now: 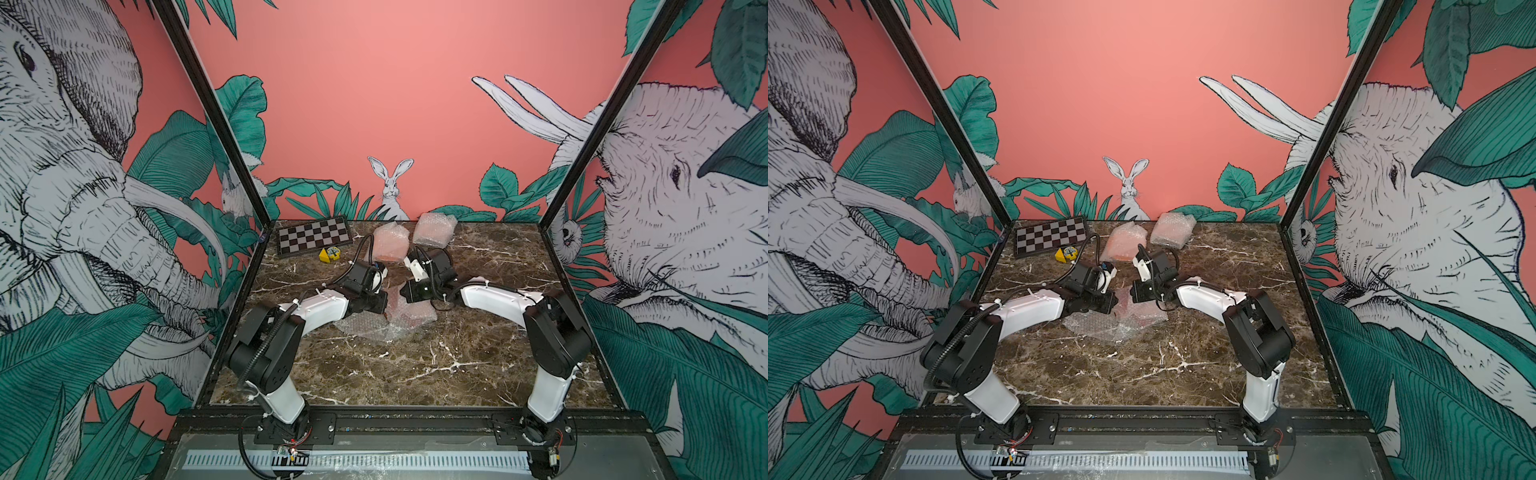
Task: Unpack dinner plates from bubble wrap
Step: Unwrap the bubble wrap at the center of the board.
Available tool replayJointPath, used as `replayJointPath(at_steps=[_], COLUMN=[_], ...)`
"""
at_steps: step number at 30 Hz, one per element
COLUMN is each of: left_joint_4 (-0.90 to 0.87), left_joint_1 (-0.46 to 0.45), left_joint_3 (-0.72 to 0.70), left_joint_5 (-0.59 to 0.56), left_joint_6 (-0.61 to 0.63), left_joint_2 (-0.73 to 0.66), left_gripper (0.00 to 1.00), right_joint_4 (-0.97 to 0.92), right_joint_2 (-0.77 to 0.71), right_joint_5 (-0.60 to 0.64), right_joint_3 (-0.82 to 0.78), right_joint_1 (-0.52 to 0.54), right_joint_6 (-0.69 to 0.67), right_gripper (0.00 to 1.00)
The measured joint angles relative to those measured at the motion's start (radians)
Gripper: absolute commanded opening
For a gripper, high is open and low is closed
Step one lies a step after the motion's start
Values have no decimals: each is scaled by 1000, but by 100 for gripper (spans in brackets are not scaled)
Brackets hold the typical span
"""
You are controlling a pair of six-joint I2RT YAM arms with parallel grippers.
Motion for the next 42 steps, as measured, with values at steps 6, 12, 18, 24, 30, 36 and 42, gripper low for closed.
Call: replayJointPath(at_steps=[6, 12, 18, 24, 30, 36, 42], left_joint_4=[-5, -5, -5, -4, -3, -2, 1], left_joint_1=[0, 1, 2, 2, 3, 3, 3], left_joint_3=[-27, -34, -37, -38, -38, -38, -38], left_joint_5=[-22, -37, -37, -30, -22, -19, -17], left_joint_6=[6, 8, 10, 15, 17, 19, 20], left_joint_2=[3, 26, 40, 42, 48, 51, 55], left_gripper=[15, 15, 15, 15, 15, 15, 15], right_joint_4=[-5, -19, -46, -76, -121, -172, -226], right_joint_2=[-27, -53, -85, -107, -114, -116, -116], right_joint_5=[9, 23, 48, 99, 158, 241, 336], right_joint_3=[-26, -41, -59, -74, -76, -76, -76], right_joint_1=[-32, -71, -110, -137, -152, -163, -172], right_joint_6=[-2, -11, -25, -42, -52, -64, -71], right_gripper=[0, 0, 0, 0, 0, 0, 6])
